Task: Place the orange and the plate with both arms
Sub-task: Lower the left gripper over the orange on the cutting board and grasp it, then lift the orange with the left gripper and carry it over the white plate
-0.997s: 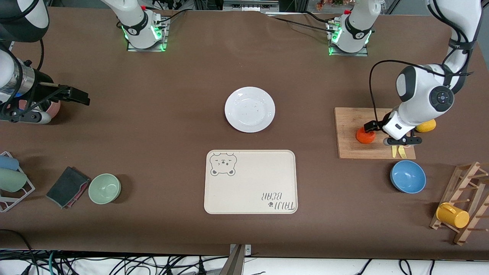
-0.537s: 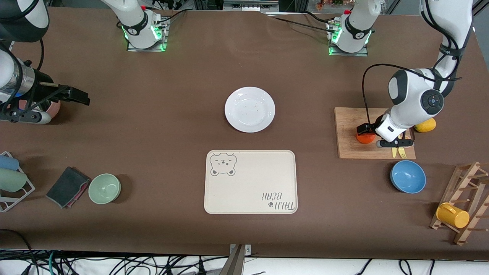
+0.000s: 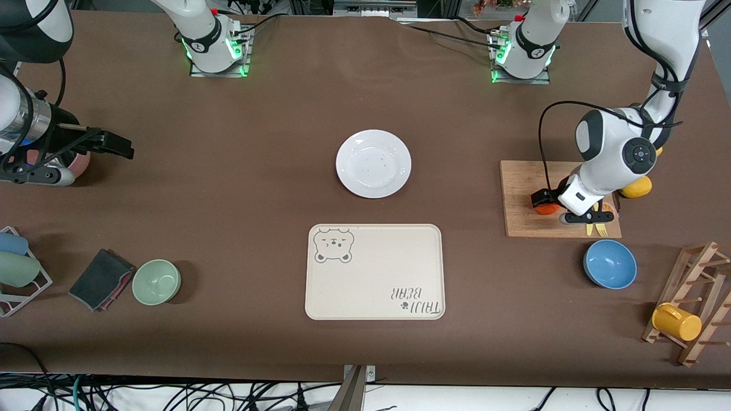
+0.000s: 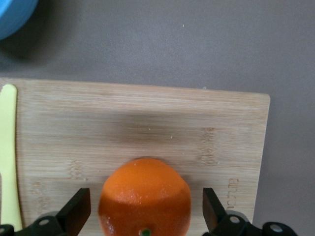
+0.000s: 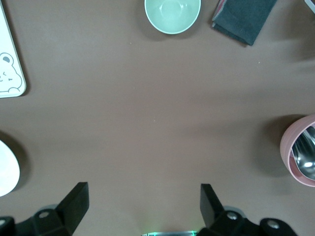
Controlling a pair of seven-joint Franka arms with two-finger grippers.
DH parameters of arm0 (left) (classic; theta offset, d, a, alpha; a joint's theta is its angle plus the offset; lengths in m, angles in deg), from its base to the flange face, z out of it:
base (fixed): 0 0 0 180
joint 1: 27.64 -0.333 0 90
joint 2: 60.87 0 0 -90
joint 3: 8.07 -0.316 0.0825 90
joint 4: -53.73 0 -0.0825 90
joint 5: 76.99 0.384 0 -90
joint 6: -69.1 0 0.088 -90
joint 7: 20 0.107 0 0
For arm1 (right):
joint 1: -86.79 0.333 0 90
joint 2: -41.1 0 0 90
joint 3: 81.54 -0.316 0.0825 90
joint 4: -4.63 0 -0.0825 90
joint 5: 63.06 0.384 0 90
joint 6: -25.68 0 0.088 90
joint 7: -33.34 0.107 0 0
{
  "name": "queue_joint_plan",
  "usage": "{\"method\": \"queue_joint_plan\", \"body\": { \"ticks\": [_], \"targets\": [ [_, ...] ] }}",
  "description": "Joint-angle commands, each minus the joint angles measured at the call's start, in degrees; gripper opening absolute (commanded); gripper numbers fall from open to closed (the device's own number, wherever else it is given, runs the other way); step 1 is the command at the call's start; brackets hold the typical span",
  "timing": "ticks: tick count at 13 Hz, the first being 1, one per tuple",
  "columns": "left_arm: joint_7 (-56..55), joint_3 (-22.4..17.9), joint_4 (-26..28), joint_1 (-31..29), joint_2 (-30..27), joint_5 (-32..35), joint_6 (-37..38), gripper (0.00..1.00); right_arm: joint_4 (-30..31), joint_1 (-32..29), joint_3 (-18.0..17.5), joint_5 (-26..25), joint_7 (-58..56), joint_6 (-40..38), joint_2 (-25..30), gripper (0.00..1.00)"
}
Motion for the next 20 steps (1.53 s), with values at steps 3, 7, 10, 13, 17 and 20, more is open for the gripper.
{"method": "queue_joint_plan", "body": {
  "ticks": [3, 7, 10, 13, 17, 20],
  "targets": [
    [0.34, -0.20, 0.23, 0.54, 0.21, -1.46, -0.83, 0.51, 0.93, -0.15, 0.01, 0.55, 0.81, 1.67, 1.38, 1.00],
    [1.13, -0.20, 0.58, 0.45, -0.14, -1.37, -0.22, 0.05, 0.93, -0.15, 0.01, 0.55, 0.90, 1.67, 1.38, 1.00],
    [1.84, 0.58, -0.39, 0.54, -6.27, -1.28, 5.83, 0.00, 0.93, -0.15, 0.10, 0.46, 1.42, 1.59, 1.38, 1.00],
    [1.22, 6.19, -0.48, 0.54, -9.81, -1.72, 7.25, 0.00, 0.93, -0.15, 0.10, 0.46, 1.52, 1.59, 1.38, 1.00],
    [-12.70, 17.61, -2.84, 0.63, -10.16, -8.14, 7.26, 0.00, 0.93, -0.15, 0.10, 0.46, 1.52, 1.41, 1.38, 1.00],
    [-25.99, 26.66, -3.02, 1.94, -9.64, -8.14, 6.99, 0.00, 0.93, -0.15, 0.10, 0.46, 1.52, 1.41, 1.38, 1.00]
  ]
}}
